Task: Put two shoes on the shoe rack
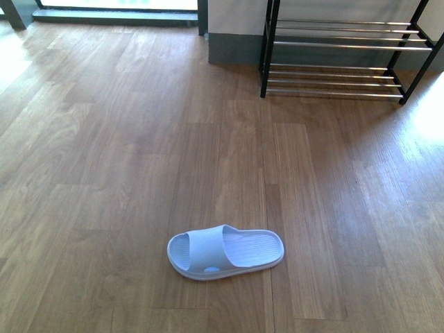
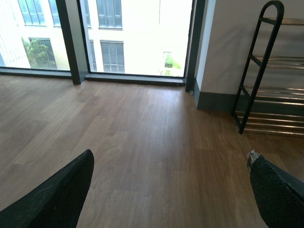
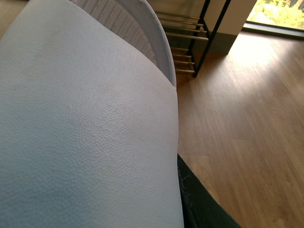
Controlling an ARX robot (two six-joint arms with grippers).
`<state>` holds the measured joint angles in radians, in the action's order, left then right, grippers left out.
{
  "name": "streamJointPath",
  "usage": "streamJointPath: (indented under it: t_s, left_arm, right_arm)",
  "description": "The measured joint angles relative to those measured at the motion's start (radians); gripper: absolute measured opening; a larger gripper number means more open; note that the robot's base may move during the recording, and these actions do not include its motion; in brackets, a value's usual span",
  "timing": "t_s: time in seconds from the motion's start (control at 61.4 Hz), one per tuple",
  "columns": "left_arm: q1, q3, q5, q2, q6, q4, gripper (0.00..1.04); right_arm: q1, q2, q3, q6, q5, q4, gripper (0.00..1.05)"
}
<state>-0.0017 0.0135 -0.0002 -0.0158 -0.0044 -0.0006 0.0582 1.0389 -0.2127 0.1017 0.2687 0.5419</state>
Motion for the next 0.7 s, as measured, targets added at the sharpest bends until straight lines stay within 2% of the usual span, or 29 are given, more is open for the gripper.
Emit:
streamJointPath:
  t_s: [0.7]
  left_arm:
    - [0.000, 0.000, -0.002, 0.000, 0.000, 0.000, 0.95]
  right_arm:
    - [0.000, -0.002, 0.001, 0.000, -0.003, -0.001, 0.01]
